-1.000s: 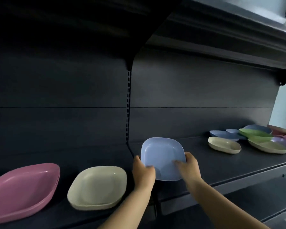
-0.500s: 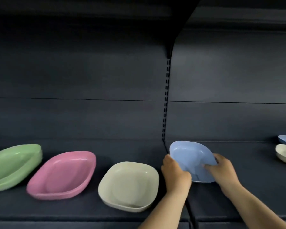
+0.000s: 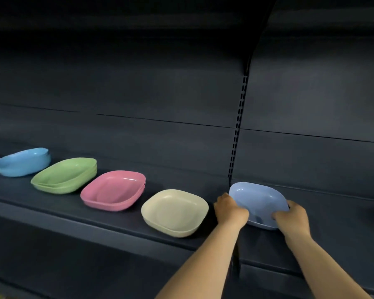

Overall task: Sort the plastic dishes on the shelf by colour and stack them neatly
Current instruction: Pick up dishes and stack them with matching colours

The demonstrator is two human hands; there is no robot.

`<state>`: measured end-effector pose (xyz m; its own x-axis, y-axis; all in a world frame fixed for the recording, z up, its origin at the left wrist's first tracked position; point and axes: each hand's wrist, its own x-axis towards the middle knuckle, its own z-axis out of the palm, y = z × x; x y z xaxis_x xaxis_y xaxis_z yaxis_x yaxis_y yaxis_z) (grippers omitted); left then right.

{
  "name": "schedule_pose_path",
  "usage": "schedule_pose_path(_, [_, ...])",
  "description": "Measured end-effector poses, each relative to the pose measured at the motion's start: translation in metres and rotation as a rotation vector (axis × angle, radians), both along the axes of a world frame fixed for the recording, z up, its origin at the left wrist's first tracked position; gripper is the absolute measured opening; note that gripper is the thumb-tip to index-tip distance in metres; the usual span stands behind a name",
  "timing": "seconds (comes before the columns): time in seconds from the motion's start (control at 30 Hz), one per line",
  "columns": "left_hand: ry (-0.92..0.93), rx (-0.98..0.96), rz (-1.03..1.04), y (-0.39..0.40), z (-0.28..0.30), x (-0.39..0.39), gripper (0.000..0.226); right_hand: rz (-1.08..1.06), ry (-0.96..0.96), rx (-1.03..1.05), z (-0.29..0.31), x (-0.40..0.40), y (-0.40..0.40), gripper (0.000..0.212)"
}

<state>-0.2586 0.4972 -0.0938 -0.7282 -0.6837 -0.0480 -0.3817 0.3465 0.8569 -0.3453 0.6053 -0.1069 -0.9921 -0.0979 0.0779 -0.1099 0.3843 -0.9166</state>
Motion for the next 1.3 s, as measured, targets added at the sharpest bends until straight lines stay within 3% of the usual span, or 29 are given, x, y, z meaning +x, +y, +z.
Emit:
schedule_pose_path(0.17, [-0.063, 0.013, 0.050, 0.004, 0.007, -0.002, 0.055, 0.073, -0.065, 0.104, 0.004, -0.008, 0.003, 0.010])
schedule_pose_path(0.37, [-0.117, -0.024, 0.070, 0.008, 0.012, -0.004, 0.050, 0.106, -0.107, 0.156, 0.003, -0.022, 0.001, 0.029])
schedule_pose_path(0.47, [-0.109, -0.017, 0.088, 0.008, 0.012, -0.005, 0.049, 0.127, -0.123, 0.146, 0.005, -0.023, 0.002, 0.030])
schedule_pose_path(0.6, [0.026, 0.181, 0.035, 0.007, 0.009, 0.004, 0.081, 0.194, -0.209, -0.067, 0.009, -0.018, 0.022, 0.012])
schedule_pose_path(0.63, [0.061, 0.207, 0.016, 0.007, 0.010, 0.007, 0.086, 0.230, -0.213, -0.092, 0.010, -0.016, 0.030, 0.020])
schedule_pose_path(0.67, [0.080, 0.212, -0.002, 0.008, 0.009, 0.009, 0.089, 0.267, -0.211, -0.103, 0.010, -0.016, 0.040, 0.042])
schedule_pose_path(0.7, [0.093, 0.207, -0.015, 0.009, 0.010, 0.011, 0.090, 0.297, -0.203, -0.104, 0.011, -0.013, 0.051, 0.062])
schedule_pose_path(0.77, [0.102, 0.157, -0.031, 0.013, 0.010, 0.016, 0.091, 0.326, -0.152, -0.087, 0.013, -0.009, 0.075, 0.074])
schedule_pose_path(0.97, [0.192, -0.137, -0.070, 0.046, 0.026, 0.013, 0.081, 0.265, 0.099, 0.072, 0.035, 0.006, 0.159, 0.065])
schedule_pose_path(1.17, [0.275, -0.097, -0.200, 0.122, 0.038, -0.019, 0.070, 0.084, 0.289, 0.336, 0.036, -0.008, 0.252, 0.064])
schedule_pose_path(1.3, [0.270, -0.093, -0.318, 0.179, 0.036, -0.069, 0.072, -0.091, 0.276, 0.336, 0.034, -0.051, 0.312, 0.062])
